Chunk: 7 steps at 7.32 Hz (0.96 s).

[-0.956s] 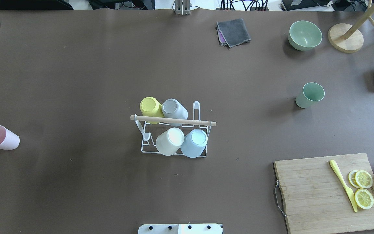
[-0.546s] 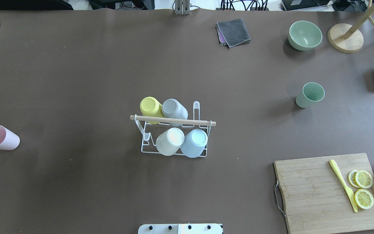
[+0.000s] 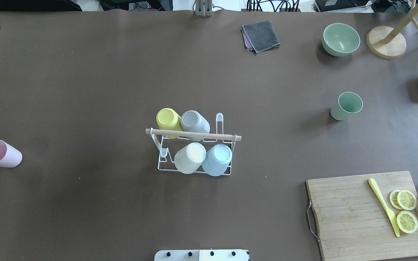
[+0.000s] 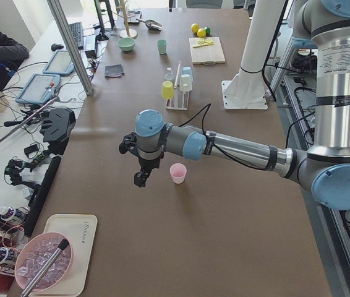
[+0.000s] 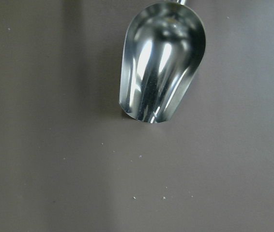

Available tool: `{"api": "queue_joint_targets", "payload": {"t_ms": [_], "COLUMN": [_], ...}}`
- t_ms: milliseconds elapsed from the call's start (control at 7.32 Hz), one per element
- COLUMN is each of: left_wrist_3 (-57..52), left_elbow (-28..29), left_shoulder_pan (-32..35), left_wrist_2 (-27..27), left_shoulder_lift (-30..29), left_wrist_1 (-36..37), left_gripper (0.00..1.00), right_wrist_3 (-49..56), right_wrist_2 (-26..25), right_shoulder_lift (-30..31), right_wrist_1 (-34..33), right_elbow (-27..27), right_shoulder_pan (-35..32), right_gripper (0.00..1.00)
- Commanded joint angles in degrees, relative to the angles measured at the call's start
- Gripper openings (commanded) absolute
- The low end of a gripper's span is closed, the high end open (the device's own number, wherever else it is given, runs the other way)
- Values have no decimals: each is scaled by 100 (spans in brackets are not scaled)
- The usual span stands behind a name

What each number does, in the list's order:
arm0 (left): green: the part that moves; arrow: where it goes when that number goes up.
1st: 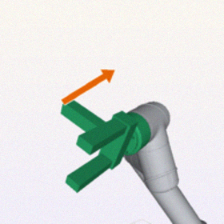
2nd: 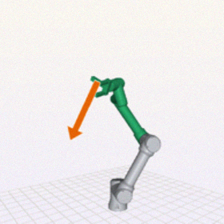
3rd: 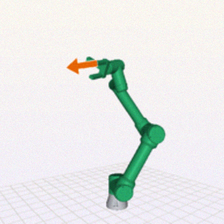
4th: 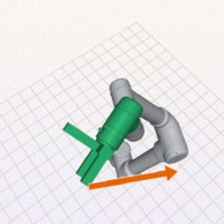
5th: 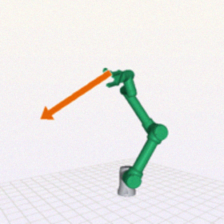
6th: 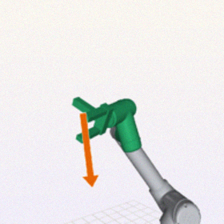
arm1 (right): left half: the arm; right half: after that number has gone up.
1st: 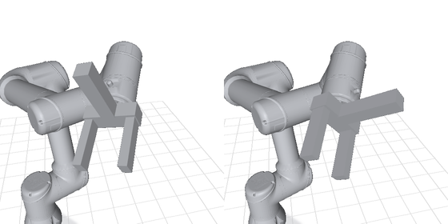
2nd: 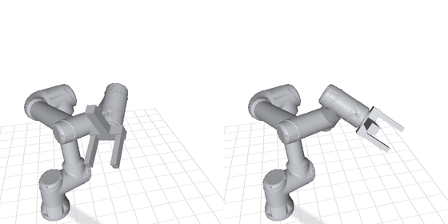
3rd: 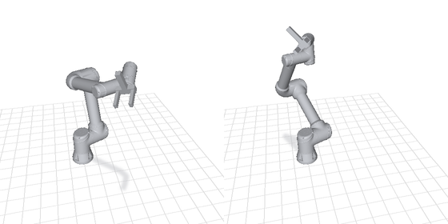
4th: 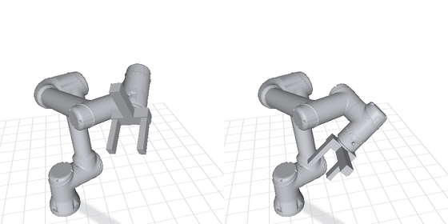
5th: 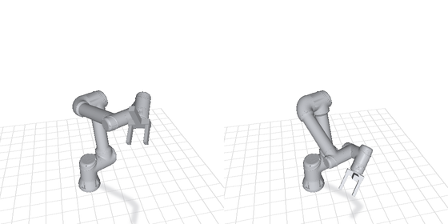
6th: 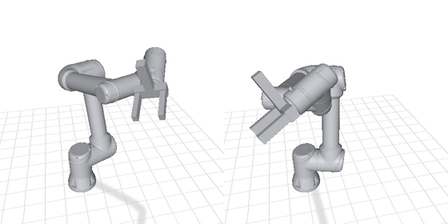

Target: Place cup on cup holder

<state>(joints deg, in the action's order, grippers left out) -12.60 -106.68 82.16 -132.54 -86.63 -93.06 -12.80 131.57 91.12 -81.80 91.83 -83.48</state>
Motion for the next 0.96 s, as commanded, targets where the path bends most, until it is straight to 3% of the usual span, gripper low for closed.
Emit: {"api": "queue_joint_targets", "payload": {"t_ms": [0, 546, 820], "left_wrist_3": [-6, -32, -592], "left_elbow": [-290, -380, -345], "left_shoulder_pan": [-375, -1112, -1378], "left_wrist_2": [254, 1307, 1964], "left_shoulder_lift": [-107, -1204, -1871], "left_wrist_1": [444, 2507, 3798], "left_gripper": [98, 98, 98], "right_wrist_3": [-55, -82, -82], "right_wrist_2": [201, 229, 220], "right_shoulder_lift": [-444, -1078, -1376], "right_wrist_1": [-283, -292, -405], "right_elbow": [11, -68, -86], "right_shoulder_pan": [313, 1114, 1368], "right_gripper": [99, 98, 98]}}
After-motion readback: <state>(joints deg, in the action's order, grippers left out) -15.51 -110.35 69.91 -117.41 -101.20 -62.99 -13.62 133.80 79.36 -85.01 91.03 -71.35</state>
